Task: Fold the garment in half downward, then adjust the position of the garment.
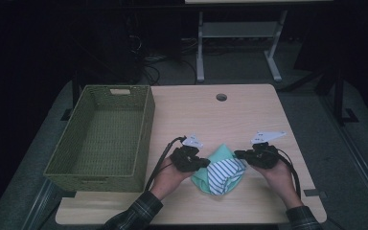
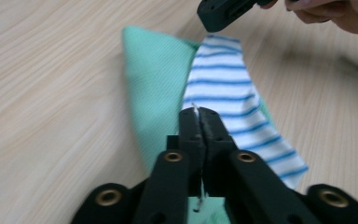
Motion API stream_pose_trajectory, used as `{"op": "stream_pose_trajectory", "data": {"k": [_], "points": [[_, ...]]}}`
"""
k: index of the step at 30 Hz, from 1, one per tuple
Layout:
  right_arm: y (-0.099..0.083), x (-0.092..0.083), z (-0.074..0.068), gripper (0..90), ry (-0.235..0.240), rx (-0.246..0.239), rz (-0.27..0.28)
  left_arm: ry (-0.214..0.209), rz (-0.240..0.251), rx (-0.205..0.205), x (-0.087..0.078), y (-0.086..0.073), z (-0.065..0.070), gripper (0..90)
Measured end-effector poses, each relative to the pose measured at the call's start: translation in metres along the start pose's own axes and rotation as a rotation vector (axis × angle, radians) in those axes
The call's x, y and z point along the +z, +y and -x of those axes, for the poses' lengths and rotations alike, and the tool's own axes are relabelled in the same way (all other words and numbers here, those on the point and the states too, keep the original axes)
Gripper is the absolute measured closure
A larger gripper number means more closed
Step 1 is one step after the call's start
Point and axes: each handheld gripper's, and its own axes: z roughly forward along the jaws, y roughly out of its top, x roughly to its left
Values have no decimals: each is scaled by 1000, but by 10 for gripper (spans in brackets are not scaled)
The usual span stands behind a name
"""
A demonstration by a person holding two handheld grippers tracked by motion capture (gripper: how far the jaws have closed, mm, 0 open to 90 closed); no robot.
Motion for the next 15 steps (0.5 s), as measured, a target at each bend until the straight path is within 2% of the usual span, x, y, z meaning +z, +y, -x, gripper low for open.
{"op": "stream_pose_trajectory", "data": {"k": [8, 9, 10, 13, 15], "points": [[22, 28, -13, 896, 51, -23, -8, 33, -30, 0, 1, -7, -5, 895], [23, 32, -14, 896, 53, -31, -10, 36, -23, -9, 2, -7, -5, 895], [25, 37, -14, 896, 56, -36, -10, 38, -38, 3, 3, -8, -7, 895], [28, 48, -14, 897, 58, -45, -26, 45, -47, -9, 9, -9, -10, 895], [27, 55, -13, 897, 55, -30, -46, 53, -64, -10, 13, -10, -13, 895]]}}
